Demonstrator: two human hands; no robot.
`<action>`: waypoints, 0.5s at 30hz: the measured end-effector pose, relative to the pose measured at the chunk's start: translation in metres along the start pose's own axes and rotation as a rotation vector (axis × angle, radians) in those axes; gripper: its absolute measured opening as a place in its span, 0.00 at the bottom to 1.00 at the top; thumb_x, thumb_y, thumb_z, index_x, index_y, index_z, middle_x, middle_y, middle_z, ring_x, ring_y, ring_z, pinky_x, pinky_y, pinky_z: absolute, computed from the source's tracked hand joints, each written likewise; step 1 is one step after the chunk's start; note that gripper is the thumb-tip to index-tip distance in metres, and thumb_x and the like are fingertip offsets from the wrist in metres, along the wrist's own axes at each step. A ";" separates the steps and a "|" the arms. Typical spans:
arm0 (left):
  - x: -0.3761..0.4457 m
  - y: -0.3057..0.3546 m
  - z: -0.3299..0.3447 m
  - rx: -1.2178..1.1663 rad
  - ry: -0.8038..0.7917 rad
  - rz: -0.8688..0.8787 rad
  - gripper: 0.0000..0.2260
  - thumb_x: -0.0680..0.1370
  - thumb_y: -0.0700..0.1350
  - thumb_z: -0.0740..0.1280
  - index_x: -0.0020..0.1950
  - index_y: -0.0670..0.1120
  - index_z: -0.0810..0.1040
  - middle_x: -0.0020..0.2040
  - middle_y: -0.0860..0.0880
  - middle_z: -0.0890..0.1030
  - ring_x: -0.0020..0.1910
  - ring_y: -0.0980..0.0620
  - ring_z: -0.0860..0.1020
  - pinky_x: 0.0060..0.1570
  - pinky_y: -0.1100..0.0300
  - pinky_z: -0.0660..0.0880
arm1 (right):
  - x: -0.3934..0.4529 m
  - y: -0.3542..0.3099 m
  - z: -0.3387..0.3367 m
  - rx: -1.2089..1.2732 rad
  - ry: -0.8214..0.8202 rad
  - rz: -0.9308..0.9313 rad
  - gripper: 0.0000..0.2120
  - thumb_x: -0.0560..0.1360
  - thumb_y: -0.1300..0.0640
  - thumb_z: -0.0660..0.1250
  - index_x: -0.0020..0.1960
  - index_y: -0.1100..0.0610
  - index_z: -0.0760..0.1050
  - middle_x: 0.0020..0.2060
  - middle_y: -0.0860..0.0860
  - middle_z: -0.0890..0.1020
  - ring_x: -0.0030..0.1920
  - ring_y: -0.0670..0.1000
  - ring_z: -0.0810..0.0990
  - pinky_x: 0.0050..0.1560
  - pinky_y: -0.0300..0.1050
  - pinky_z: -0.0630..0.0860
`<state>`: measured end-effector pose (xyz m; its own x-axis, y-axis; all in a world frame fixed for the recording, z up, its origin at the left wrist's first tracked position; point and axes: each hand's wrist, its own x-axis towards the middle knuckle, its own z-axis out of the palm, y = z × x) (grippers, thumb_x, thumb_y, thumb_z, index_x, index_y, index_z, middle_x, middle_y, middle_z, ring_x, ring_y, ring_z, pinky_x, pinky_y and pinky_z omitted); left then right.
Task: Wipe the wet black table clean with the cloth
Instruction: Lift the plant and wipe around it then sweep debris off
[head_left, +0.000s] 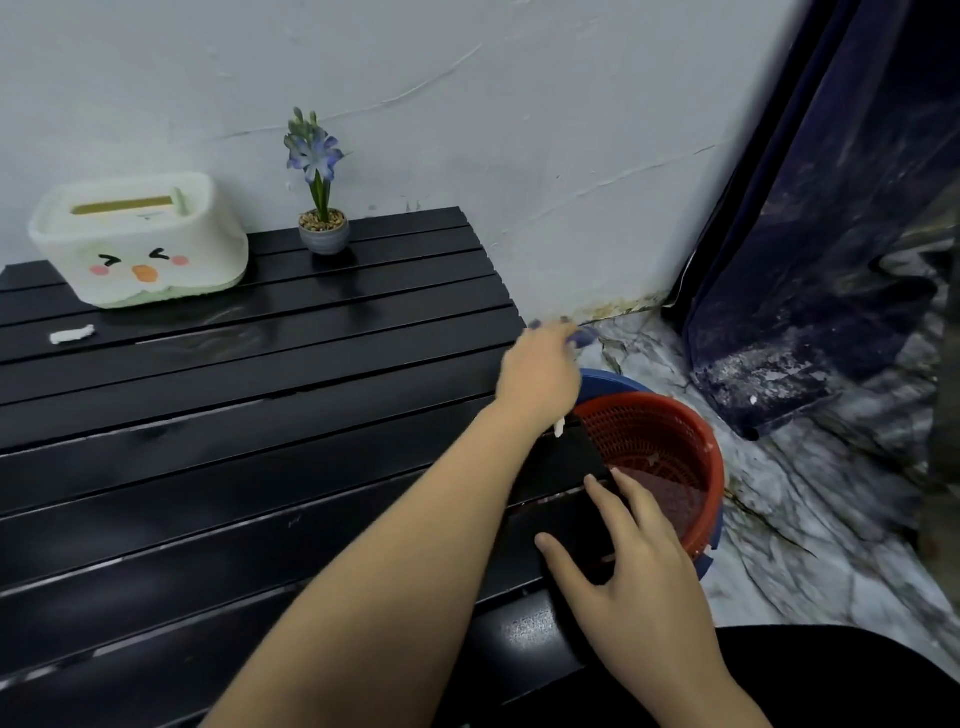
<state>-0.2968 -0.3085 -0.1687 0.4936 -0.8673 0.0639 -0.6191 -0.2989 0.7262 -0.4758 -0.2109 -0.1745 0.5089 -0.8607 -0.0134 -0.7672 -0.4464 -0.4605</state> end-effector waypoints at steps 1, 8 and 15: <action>0.003 0.005 0.000 -0.154 -0.069 -0.024 0.15 0.82 0.40 0.58 0.66 0.49 0.78 0.59 0.44 0.81 0.57 0.43 0.78 0.56 0.51 0.76 | 0.000 0.000 -0.001 0.001 -0.010 -0.002 0.36 0.71 0.33 0.65 0.74 0.49 0.68 0.74 0.48 0.67 0.73 0.52 0.67 0.68 0.50 0.70; -0.024 -0.026 -0.060 -0.477 0.134 -0.140 0.16 0.77 0.45 0.61 0.62 0.48 0.81 0.58 0.49 0.83 0.59 0.51 0.80 0.64 0.52 0.74 | -0.004 0.001 -0.010 0.061 -0.059 -0.010 0.39 0.71 0.29 0.57 0.77 0.46 0.60 0.77 0.43 0.59 0.76 0.47 0.61 0.71 0.48 0.67; -0.133 -0.079 -0.097 0.156 0.337 -0.239 0.22 0.82 0.47 0.60 0.76 0.45 0.65 0.77 0.41 0.63 0.76 0.42 0.61 0.75 0.51 0.58 | -0.021 0.012 -0.013 0.153 -0.059 0.027 0.41 0.71 0.29 0.58 0.79 0.45 0.55 0.76 0.40 0.60 0.76 0.41 0.58 0.71 0.44 0.66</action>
<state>-0.2540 -0.1310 -0.1678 0.7901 -0.5956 0.1453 -0.5353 -0.5547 0.6370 -0.5007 -0.2016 -0.1685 0.5142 -0.8542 -0.0773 -0.7148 -0.3770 -0.5891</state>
